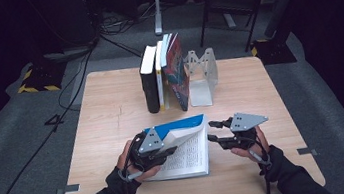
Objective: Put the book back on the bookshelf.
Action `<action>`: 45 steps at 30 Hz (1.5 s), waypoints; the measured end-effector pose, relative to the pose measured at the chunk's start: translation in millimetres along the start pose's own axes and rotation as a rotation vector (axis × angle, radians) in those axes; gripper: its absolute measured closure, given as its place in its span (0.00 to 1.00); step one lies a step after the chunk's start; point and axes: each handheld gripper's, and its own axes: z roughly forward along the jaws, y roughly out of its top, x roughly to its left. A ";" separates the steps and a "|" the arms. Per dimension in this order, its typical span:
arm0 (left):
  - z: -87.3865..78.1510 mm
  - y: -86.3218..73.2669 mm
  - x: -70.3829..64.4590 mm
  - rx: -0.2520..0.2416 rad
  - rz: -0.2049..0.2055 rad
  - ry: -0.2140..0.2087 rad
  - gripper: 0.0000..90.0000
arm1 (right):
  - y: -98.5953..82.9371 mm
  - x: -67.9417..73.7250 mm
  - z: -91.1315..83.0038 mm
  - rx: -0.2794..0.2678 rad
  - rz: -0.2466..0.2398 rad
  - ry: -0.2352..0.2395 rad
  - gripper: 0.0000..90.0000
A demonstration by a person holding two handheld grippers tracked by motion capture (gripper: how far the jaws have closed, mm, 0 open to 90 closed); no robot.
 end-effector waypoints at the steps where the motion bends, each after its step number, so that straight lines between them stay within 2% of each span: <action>1: 1.2 1.9 0.2 -0.012 0.004 -0.006 0.86 | 2.9 -2.0 -3.5 -0.011 -0.001 -0.008 0.59; 7: 9.5 9.3 2.7 -0.126 0.008 -0.055 0.85 | 17.4 -9.7 -19.5 -0.050 -0.024 -0.068 0.63; 11: 5.0 3.3 4.8 -0.190 0.009 -0.054 0.85 | 29.3 -9.9 -22.0 -0.064 -0.046 -0.079 0.63; 16: -12.1 -10.3 9.2 -0.248 -0.019 -0.035 0.85 | 48.5 -2.0 -13.7 -0.095 -0.067 -0.035 0.63; 20: -26.1 -24.2 10.5 -0.292 -0.051 0.000 0.83 | 66.6 7.0 -2.3 -0.108 -0.080 0.003 0.62; 22: -32.2 -31.2 10.9 -0.299 -0.060 0.014 0.82 | 74.1 14.1 6.1 -0.104 -0.103 0.014 0.59; 25: -36.3 -39.2 9.9 -0.303 -0.073 0.036 0.75 | 77.6 20.0 15.8 -0.087 -0.110 0.029 0.55; 28: -37.8 -48.8 6.0 -0.252 -0.067 0.071 0.72 | 78.2 24.2 26.2 -0.092 -0.083 0.061 0.52; 30: -34.4 -56.2 5.7 -0.220 -0.077 0.070 0.68 | 78.4 27.1 31.1 -0.098 -0.074 0.077 0.50; 33: -30.7 -63.6 6.5 -0.222 -0.100 0.082 0.73 | 78.6 32.3 36.3 -0.095 -0.085 0.090 0.49; 37: -27.0 -61.7 14.1 -0.236 -0.106 0.029 0.83 | 78.6 33.6 36.9 -0.104 -0.082 0.102 0.50; 39: -22.5 -60.9 16.9 -0.257 -0.116 -0.006 0.83 | 77.0 31.9 33.9 -0.110 -0.078 0.109 0.50; 42: -11.8 -52.5 16.5 -0.263 -0.089 -0.043 0.83 | 73.1 26.7 26.2 -0.121 -0.063 0.112 0.50; 45: 4.6 -42.4 17.9 -0.276 -0.093 -0.095 0.82 | 70.9 22.4 14.4 -0.121 -0.061 0.082 0.50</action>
